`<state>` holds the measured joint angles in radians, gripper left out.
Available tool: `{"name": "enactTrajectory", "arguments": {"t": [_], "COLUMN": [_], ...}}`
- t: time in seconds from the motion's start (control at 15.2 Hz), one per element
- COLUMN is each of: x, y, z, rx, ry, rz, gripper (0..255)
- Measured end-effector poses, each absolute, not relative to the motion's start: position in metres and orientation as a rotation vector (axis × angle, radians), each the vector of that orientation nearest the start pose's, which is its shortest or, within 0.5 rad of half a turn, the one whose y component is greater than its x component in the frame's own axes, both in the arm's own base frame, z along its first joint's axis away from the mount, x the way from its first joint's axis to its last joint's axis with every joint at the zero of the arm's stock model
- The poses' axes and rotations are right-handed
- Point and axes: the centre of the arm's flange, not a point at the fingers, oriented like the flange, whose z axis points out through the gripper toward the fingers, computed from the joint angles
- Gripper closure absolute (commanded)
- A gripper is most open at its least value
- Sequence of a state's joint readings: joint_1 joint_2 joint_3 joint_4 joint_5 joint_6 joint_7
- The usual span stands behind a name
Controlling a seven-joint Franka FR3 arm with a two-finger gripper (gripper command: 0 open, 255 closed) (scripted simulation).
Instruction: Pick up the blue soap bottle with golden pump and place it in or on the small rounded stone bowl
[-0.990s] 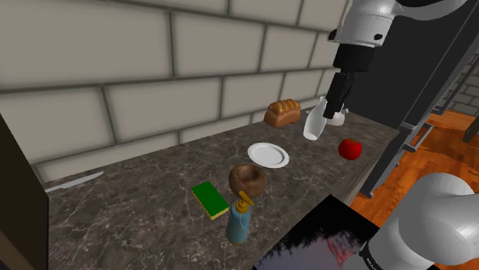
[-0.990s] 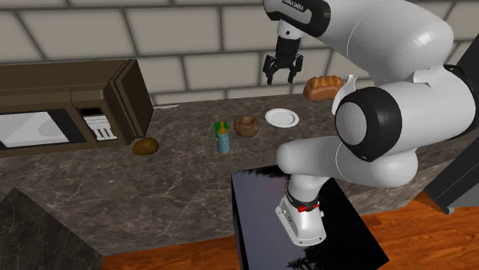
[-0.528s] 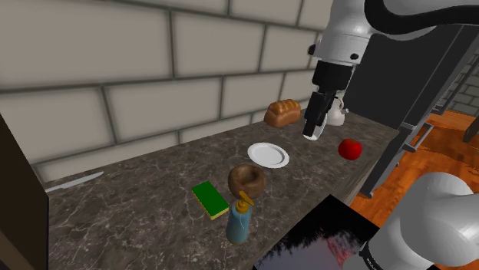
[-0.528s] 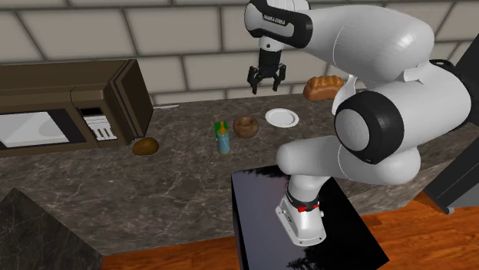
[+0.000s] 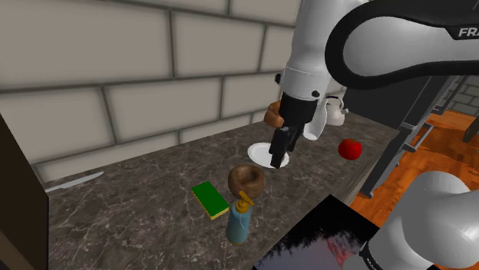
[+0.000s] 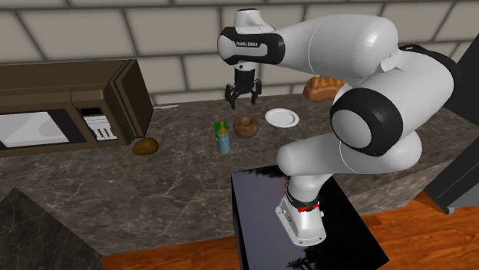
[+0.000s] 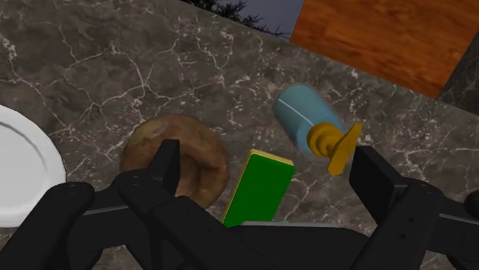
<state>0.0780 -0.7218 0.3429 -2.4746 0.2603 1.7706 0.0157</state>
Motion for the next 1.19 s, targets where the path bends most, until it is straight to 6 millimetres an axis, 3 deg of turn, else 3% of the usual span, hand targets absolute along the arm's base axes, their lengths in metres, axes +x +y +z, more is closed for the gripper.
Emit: {"name": "enactTrajectory", "arguments": {"t": [0.59,1.19], "x": [0.314,0.314], "y": [0.265,0.272], "z": [0.445,0.399], "rx": [-3.115,-3.116], "ry": [-0.493,-0.498], "rz": [-0.016,-0.019], "gripper": [0,0]}}
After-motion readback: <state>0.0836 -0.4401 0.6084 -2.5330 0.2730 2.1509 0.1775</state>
